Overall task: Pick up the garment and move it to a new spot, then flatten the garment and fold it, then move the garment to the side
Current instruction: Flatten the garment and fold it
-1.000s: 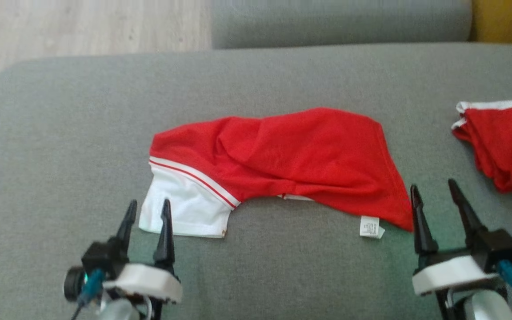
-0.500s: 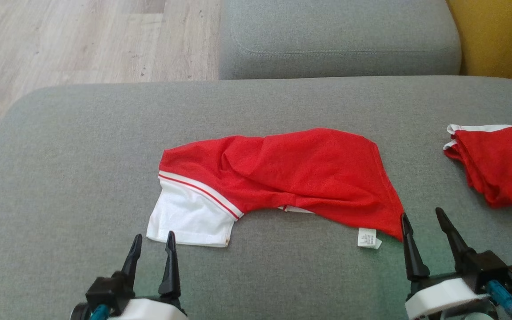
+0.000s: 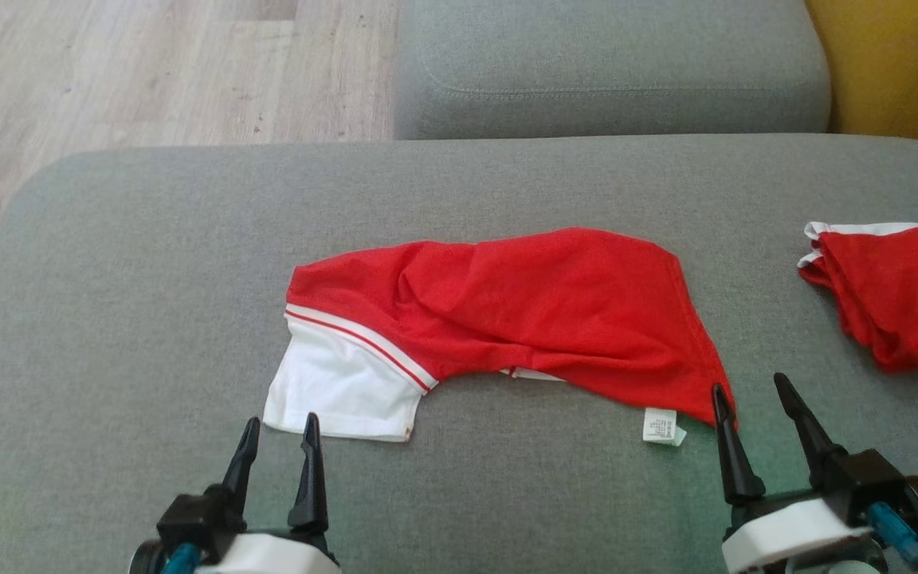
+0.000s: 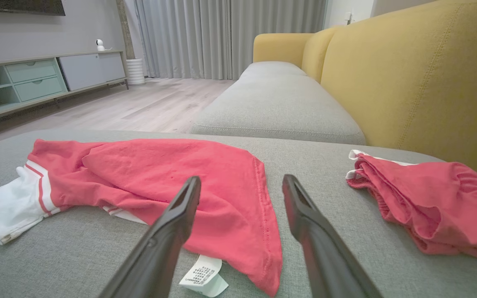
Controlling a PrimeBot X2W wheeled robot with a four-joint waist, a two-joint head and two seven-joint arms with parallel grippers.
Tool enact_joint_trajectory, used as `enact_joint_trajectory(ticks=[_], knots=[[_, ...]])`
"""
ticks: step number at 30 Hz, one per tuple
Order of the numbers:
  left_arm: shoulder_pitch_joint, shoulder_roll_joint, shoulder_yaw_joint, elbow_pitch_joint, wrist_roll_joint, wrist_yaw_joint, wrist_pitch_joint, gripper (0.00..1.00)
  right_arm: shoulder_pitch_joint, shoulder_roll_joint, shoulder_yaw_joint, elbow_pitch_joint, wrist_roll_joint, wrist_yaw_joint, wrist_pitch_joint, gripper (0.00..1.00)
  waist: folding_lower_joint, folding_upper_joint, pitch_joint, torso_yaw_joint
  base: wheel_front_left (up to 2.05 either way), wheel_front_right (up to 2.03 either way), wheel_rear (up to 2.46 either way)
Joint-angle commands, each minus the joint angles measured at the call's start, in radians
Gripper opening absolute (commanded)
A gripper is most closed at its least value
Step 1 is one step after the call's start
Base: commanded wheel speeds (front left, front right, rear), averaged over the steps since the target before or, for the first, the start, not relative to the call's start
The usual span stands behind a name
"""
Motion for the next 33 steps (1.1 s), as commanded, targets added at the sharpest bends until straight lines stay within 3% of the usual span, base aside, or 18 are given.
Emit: enact_joint_trajectory(ticks=[1, 18, 25, 26, 27, 28, 30, 33], knots=[[-0.034, 0.014, 0.039, -0.025, -0.001, 0.006, 0.001, 1.0, -0.044, -0.005, 0.022, -0.03, 0.001, -0.001, -0.017, 1.0, 0.0, 0.0, 0.007, -0.003, 0.0, 0.0, 0.0], [-0.214, 0.031, 0.087, 0.174, -0.041, 0.073, 0.181, 1.0, -0.123, -0.005, 0.0, -0.044, -0.012, -0.001, 0.003, 1.0, 0.0, 0.0, 0.177, -0.08, 0.0, 0.0, 0.0], [-0.231, 0.018, 0.066, 0.207, -0.049, 0.064, 0.219, 1.0, -0.136, -0.005, -0.022, -0.019, -0.024, -0.001, 0.03, 1.0, 0.0, 0.0, 0.215, -0.086, 0.0, 0.0, 0.0], [-0.232, 0.016, 0.062, 0.208, -0.05, 0.06, 0.221, 0.9, -0.136, -0.005, -0.023, -0.011, -0.025, -0.001, 0.041, 1.0, 0.0, 0.0, 0.217, -0.085, 0.0, 0.0, 0.0], [-0.232, 0.014, 0.055, 0.207, -0.051, 0.054, 0.226, 0.57, -0.136, -0.005, -0.024, -0.001, -0.027, -0.001, 0.054, 1.0, 0.0, 0.0, 0.219, -0.083, 0.0, 0.0, 0.0], [-0.232, 0.012, 0.05, 0.204, -0.051, 0.05, 0.229, 0.32, -0.136, -0.005, -0.025, 0.009, -0.028, -0.001, 0.068, 1.0, 0.0, 0.0, 0.221, -0.08, 0.0, 0.0, 0.0], [-0.233, 0.011, 0.044, 0.196, -0.049, 0.045, 0.224, 0.02, -0.138, -0.005, -0.028, 0.023, -0.027, -0.001, 0.086, 1.0, 0.0, 0.0, 0.223, -0.074, 0.0, 0.0, 0.0], [-0.233, 0.009, 0.042, 0.172, -0.043, 0.044, 0.201, 0.0, -0.142, -0.005, -0.033, 0.046, -0.025, -0.001, 0.106, 1.0, 0.0, 0.0, 0.224, -0.063, 0.0, 0.0, 0.0]])
